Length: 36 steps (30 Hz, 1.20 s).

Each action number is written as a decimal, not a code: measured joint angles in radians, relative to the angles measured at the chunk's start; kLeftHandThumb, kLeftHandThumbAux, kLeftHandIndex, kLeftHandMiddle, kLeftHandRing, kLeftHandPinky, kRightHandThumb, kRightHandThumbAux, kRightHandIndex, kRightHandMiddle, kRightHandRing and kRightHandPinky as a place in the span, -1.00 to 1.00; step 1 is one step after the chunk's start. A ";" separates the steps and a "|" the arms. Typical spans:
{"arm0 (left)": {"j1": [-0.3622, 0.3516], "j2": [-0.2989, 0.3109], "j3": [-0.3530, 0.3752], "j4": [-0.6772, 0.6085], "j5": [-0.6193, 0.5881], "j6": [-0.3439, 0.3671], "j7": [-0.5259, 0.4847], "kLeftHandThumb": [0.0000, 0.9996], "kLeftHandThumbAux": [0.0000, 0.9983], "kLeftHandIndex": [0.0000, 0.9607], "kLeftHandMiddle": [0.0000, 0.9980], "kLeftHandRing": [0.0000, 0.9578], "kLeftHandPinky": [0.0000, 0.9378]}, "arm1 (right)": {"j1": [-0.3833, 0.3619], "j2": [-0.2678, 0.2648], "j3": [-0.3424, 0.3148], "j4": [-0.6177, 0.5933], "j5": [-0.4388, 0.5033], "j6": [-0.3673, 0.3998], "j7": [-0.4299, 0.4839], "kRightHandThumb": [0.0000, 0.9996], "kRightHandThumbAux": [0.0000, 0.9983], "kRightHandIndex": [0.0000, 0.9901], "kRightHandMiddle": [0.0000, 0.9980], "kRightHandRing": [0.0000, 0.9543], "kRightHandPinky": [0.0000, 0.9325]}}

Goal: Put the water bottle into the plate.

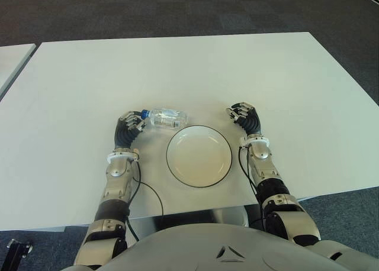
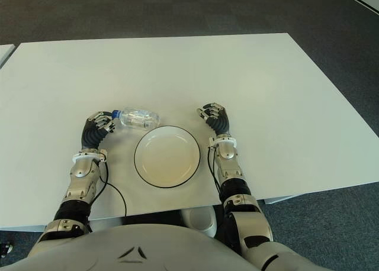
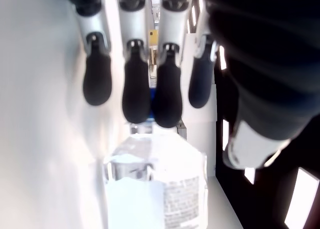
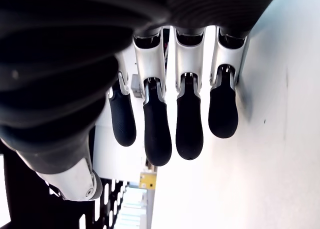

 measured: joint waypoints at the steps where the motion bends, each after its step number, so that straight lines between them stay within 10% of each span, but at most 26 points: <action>1: 0.001 0.000 -0.001 -0.002 0.007 0.001 0.005 0.42 0.43 -0.09 0.32 0.34 0.34 | 0.000 0.000 0.000 0.000 0.000 -0.001 0.000 0.41 0.46 -0.12 0.20 0.31 0.39; 16: 0.048 0.046 -0.015 -0.124 0.230 -0.081 0.168 0.41 0.44 -0.09 0.40 0.43 0.43 | 0.000 0.001 -0.001 -0.001 0.000 -0.003 -0.002 0.41 0.46 -0.12 0.20 0.32 0.40; 23: 0.099 0.039 -0.049 -0.336 0.459 0.004 0.327 0.41 0.44 -0.09 0.42 0.45 0.45 | 0.001 0.004 0.000 -0.002 -0.001 -0.003 -0.006 0.41 0.46 -0.12 0.19 0.32 0.39; 36: 0.021 0.140 -0.130 -0.335 0.776 0.102 0.563 0.59 0.38 -0.13 0.15 0.27 0.25 | 0.001 0.009 0.003 -0.002 -0.008 -0.002 -0.021 0.41 0.46 -0.12 0.19 0.32 0.40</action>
